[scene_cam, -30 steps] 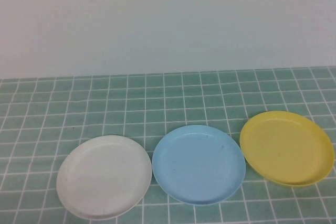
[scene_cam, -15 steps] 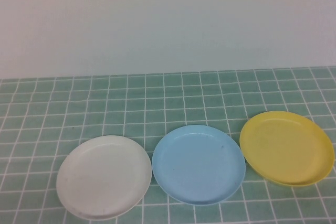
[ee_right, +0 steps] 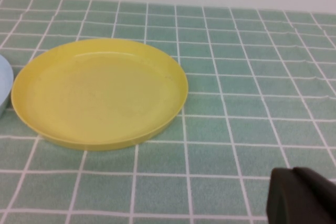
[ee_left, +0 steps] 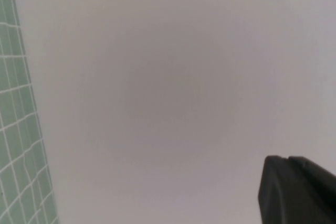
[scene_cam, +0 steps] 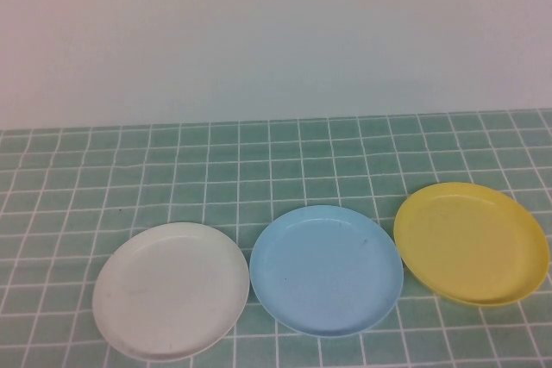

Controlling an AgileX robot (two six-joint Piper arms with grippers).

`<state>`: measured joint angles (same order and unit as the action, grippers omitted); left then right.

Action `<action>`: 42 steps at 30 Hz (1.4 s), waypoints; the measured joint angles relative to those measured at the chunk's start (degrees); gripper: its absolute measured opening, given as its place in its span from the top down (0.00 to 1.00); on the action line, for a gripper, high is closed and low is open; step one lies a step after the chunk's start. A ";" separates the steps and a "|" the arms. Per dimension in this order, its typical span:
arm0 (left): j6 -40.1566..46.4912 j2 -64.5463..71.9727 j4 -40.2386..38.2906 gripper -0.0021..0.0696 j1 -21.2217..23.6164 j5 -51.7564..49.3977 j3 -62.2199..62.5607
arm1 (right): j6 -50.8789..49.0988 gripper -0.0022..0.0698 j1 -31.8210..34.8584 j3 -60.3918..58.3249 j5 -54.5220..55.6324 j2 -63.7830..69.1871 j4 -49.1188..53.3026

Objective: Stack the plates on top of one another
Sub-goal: Pick up the white plate

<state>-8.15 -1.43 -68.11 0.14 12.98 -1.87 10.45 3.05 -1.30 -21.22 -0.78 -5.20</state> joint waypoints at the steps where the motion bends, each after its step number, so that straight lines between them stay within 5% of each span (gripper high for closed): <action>1: 0.33 0.00 0.11 0.97 0.00 -0.09 0.00 | 0.00 0.98 0.00 0.00 0.00 0.00 0.00; 12: 8.15 0.52 1.58 0.97 0.00 -5.48 0.25 | 0.00 0.98 0.00 0.00 0.00 0.00 0.00; 18: 23.28 5.02 1.47 0.97 0.00 -8.08 7.58 | 0.00 0.98 0.00 0.00 0.00 0.00 0.00; 23: 33.24 17.33 1.47 0.97 0.00 -11.86 16.10 | 0.00 0.98 0.00 0.00 0.00 0.00 0.00; 34: 41.08 49.46 7.14 0.97 0.26 -22.89 30.17 | 0.00 0.98 0.00 0.00 0.00 0.00 0.00; 42: 37.03 60.19 21.17 0.97 11.74 -38.07 38.03 | 0.00 0.98 0.00 0.00 0.00 0.00 0.00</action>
<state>28.88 58.76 -46.94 11.88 -25.08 36.16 10.45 3.05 -1.30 -21.22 -0.78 -5.20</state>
